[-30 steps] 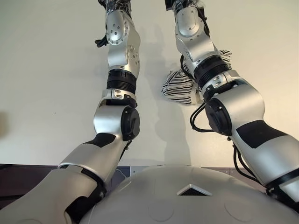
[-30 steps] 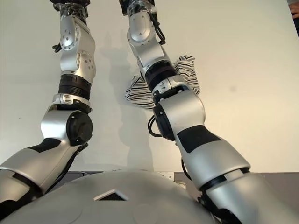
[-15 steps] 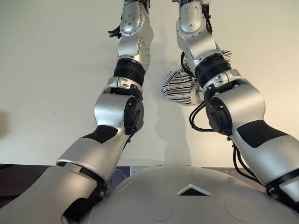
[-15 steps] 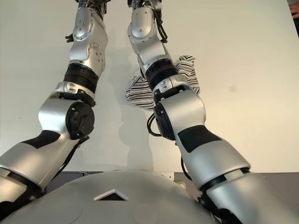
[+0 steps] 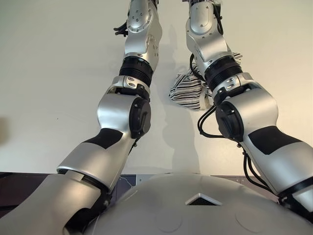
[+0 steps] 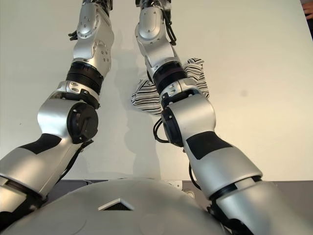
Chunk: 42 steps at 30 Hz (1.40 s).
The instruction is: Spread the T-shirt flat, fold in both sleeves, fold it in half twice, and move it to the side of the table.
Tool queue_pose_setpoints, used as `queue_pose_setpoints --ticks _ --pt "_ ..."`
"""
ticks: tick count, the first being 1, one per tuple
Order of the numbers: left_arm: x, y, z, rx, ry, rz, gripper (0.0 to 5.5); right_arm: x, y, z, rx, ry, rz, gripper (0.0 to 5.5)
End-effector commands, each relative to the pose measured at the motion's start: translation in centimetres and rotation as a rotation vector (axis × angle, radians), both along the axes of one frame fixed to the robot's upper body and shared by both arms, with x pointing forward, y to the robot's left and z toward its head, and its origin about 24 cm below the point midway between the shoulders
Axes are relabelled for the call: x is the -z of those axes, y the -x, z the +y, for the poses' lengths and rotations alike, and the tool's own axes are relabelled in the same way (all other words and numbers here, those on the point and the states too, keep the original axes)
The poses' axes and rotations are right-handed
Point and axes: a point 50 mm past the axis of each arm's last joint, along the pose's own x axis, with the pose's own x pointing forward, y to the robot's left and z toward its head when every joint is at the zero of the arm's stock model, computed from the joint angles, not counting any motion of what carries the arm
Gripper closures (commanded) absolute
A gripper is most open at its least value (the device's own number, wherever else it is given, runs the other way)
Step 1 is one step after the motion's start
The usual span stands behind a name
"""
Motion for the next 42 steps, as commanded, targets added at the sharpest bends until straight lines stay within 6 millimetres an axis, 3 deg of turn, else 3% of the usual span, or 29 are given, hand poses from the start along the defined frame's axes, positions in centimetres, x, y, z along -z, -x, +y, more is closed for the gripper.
queue_pose_setpoints --ticks 1,11,12,14,15,16,18,19,22,24,26,28,31,34,36,40,42 --pt "-1.2 -0.1 -0.6 -0.004 -0.005 -0.035 2.25 -1.0 -0.2 0.3 -0.012 0.003 -0.020 2.25" --pt "-1.1 0.0 -0.8 -0.029 -0.018 -0.038 2.25 -1.0 -0.5 -0.6 0.008 -0.007 -0.017 2.25" --pt "-0.9 0.0 -0.4 -0.019 0.018 -0.036 2.25 -1.1 -0.5 -1.0 0.007 -0.036 -0.028 2.25" --pt "-0.2 0.5 2.2 -0.041 0.171 -0.047 2.25 -1.7 -0.2 -3.2 -0.017 -0.111 -0.104 2.25" --pt "0.1 1.4 4.0 -0.043 0.167 -0.087 2.25 -1.7 0.0 -5.3 -0.035 -0.120 -0.125 2.25" --pt "0.5 2.9 5.9 -0.005 0.136 -0.125 2.25 -1.6 0.7 -8.7 -0.037 -0.106 -0.140 2.25" --pt "0.9 6.3 8.0 0.077 0.078 -0.146 2.25 -1.7 3.0 -13.8 -0.060 -0.053 -0.160 2.25" --pt "1.2 8.5 8.6 0.104 0.050 -0.139 2.25 -2.1 4.3 -15.3 -0.086 -0.007 -0.171 2.25" --pt "1.4 12.8 7.8 0.158 -0.037 -0.106 2.25 -3.1 8.1 -16.6 -0.172 0.139 -0.195 2.25" --pt "2.0 14.5 6.4 0.193 -0.089 -0.065 2.25 -1.9 10.1 -16.3 -0.206 0.252 -0.157 2.25" --pt "3.5 16.3 5.5 0.270 -0.168 0.019 2.25 1.2 11.9 -16.8 -0.277 0.441 -0.036 2.25" --pt "6.7 19.2 5.0 0.454 -0.329 0.179 2.25 4.8 14.5 -18.8 -0.448 0.618 0.180 2.25" --pt "9.3 22.7 4.7 0.651 -0.399 0.338 2.25 8.0 17.5 -20.7 -0.733 0.833 0.439 2.25" --pt "10.2 22.5 4.9 0.689 -0.468 0.376 2.25 10.5 19.6 -19.7 -0.932 0.905 0.541 2.25" --pt "10.2 21.9 4.7 0.693 -0.478 0.374 2.25 11.5 20.4 -17.9 -1.038 0.908 0.544 2.25" --pt "9.5 21.4 4.9 0.683 -0.485 0.348 2.25 11.1 20.7 -13.8 -1.156 0.815 0.457 2.25" --pt "9.2 21.0 5.3 0.659 -0.488 0.333 2.25 11.4 20.5 -13.2 -1.149 0.839 0.441 2.25"
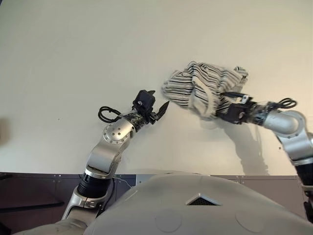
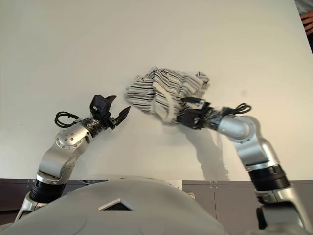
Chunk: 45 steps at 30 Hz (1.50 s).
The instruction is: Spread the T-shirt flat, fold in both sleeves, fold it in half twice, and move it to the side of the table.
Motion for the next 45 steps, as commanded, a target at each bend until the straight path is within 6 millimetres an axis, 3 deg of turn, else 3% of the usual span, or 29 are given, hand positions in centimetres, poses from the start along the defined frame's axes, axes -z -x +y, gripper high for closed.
queue_pose_setpoints --ticks 1,8,14,19,23,26,29,32,34,36,38,40,42,45 --pt "-0.6 -1.1 0.8 -0.035 -0.030 -0.043 2.25 1.5 0.5 0.9 -0.026 0.044 0.049 2.25" --pt "0.8 -3.8 2.2 -0.187 -0.149 -0.045 2.25 1.4 2.0 0.1 -0.146 0.074 0.140 2.25" --pt "0.9 -3.8 0.0 0.046 -0.064 -0.025 2.25 1.3 2.0 0.4 -0.193 0.064 0.148 2.25" --pt "3.2 -2.8 1.7 0.155 -0.251 0.115 2.25 1.3 2.0 0.3 -0.192 0.060 0.137 2.25" --pt "4.4 -0.7 5.4 0.245 -0.569 0.162 2.25 1.0 1.0 -2.0 -0.128 0.143 0.104 2.25" --pt "4.7 3.0 7.4 0.354 -0.668 0.218 2.25 1.3 -1.0 -6.5 0.048 0.320 0.008 2.25" --pt "4.7 6.7 9.9 0.475 -0.764 0.306 2.25 0.9 -0.7 -8.8 0.107 0.347 0.042 2.25" --pt "3.8 6.3 11.9 0.481 -0.837 0.297 2.25 1.3 0.3 -9.4 0.124 0.370 0.047 2.25" --pt "3.1 7.1 10.9 0.580 -0.768 0.299 2.25 1.5 -0.3 -9.2 0.173 0.375 -0.010 2.25" --pt "2.6 9.0 9.1 0.718 -0.621 0.345 2.25 1.0 -0.8 -8.4 0.196 0.312 -0.035 2.25" --pt "2.3 9.1 8.5 0.719 -0.568 0.317 2.25 0.1 -1.1 -7.8 0.207 0.241 -0.056 2.25" --pt "1.1 5.9 7.6 0.530 -0.483 0.123 2.25 -1.7 -1.4 -7.1 0.218 0.140 -0.104 2.25" --pt "-1.5 2.5 6.6 0.338 -0.296 -0.043 2.25 -3.6 -1.5 -6.5 0.227 0.048 -0.142 2.25" --pt "-4.9 1.2 5.6 0.284 0.016 -0.048 2.25 -5.1 -2.1 -5.6 0.222 -0.001 -0.181 2.25"
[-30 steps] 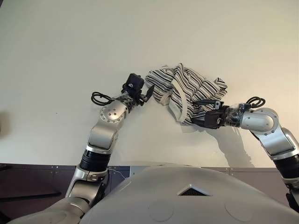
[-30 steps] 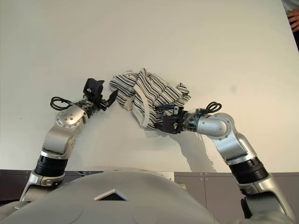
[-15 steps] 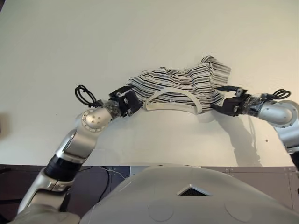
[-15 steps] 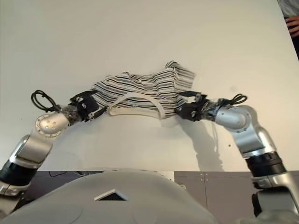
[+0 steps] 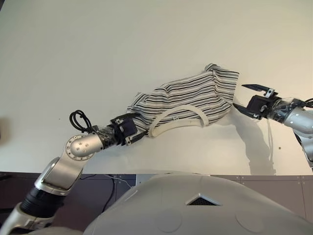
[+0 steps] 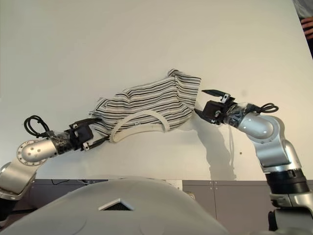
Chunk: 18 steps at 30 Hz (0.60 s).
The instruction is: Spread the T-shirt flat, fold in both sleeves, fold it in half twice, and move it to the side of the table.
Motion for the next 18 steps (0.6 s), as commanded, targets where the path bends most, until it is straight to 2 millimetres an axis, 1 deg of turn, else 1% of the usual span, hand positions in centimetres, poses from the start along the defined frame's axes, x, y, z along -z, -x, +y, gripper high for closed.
queue_pose_setpoints --ticks 1,2,4,5,6,7,8,9,10,12,15,18 --pt "-4.5 -2.2 -0.4 -0.029 0.315 0.020 2.25 -1.5 -1.0 1.3 -0.010 -0.048 -0.058 2.25" --pt "-5.4 -2.9 -0.1 -0.026 0.365 0.028 2.25 -1.4 -1.4 1.8 -0.011 -0.052 -0.070 2.25" --pt "-6.6 -4.5 0.7 -0.045 0.415 0.014 2.25 -0.6 -2.5 3.6 -0.022 -0.066 -0.094 2.25" --pt "-6.2 -5.6 1.1 -0.077 0.354 -0.002 2.25 0.2 -2.7 4.8 -0.038 -0.071 -0.090 2.25" --pt "-5.3 -6.5 1.6 -0.103 0.255 -0.019 2.25 1.0 -2.8 6.0 -0.064 -0.069 -0.079 2.25" --pt "-4.0 -7.4 2.1 -0.106 0.141 -0.029 2.25 2.1 -2.5 7.1 -0.102 -0.057 -0.058 2.25" --pt "-2.9 -7.9 2.4 -0.093 0.068 -0.025 2.25 3.0 -2.2 8.1 -0.152 -0.033 -0.043 2.25" --pt "-2.1 -8.1 2.3 -0.071 0.039 -0.020 2.25 3.7 -2.0 8.6 -0.179 -0.016 -0.028 2.25" --pt "-1.6 -8.4 2.0 -0.039 0.030 -0.013 2.25 4.5 -1.7 8.7 -0.192 0.003 -0.006 2.25" --pt "-0.6 -8.8 1.7 0.012 0.025 0.005 2.25 5.6 -1.1 8.3 -0.216 0.046 0.038 2.25" --pt "0.3 -8.4 1.7 0.085 0.030 0.058 2.25 6.4 -0.3 7.6 -0.261 0.093 0.087 2.25" --pt "3.1 -7.5 4.3 0.178 -0.254 0.142 2.25 6.7 -0.1 7.4 -0.275 0.109 0.093 2.25"
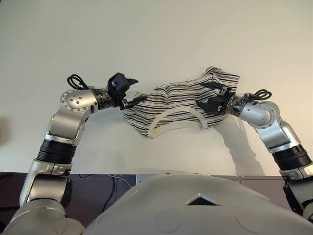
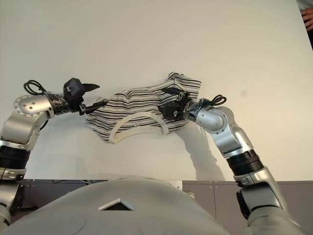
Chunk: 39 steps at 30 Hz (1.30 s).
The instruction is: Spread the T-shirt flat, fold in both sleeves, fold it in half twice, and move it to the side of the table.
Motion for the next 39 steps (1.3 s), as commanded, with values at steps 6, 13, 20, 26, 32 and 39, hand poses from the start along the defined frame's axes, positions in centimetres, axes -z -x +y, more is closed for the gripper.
queue_pose_setpoints --ticks 6,13,20,26,32,39 --pt "2.4 -5.1 8.4 -0.323 -0.606 -0.173 2.25 2.6 3.0 -2.8 -0.122 0.183 0.218 2.25" --pt "0.5 -5.8 6.9 -0.520 -0.278 -0.328 2.25 0.6 -0.1 -0.8 0.038 -0.037 0.045 2.25" --pt "-6.1 -4.0 8.6 -0.619 -0.032 -0.484 2.25 -6.2 -3.3 -3.1 0.234 -0.241 -0.194 2.25" --pt "-1.6 7.7 6.3 -0.138 -0.350 -0.421 2.25 -5.5 4.1 -6.3 0.030 0.054 -0.012 2.25" --pt "3.4 11.6 8.6 -0.061 -0.467 -0.304 2.25 4.1 2.2 -7.5 0.287 0.202 -0.008 2.25" --pt "2.4 10.8 5.8 -0.016 -0.422 -0.524 2.25 -2.0 1.6 -7.2 0.206 -0.002 -0.187 2.25"
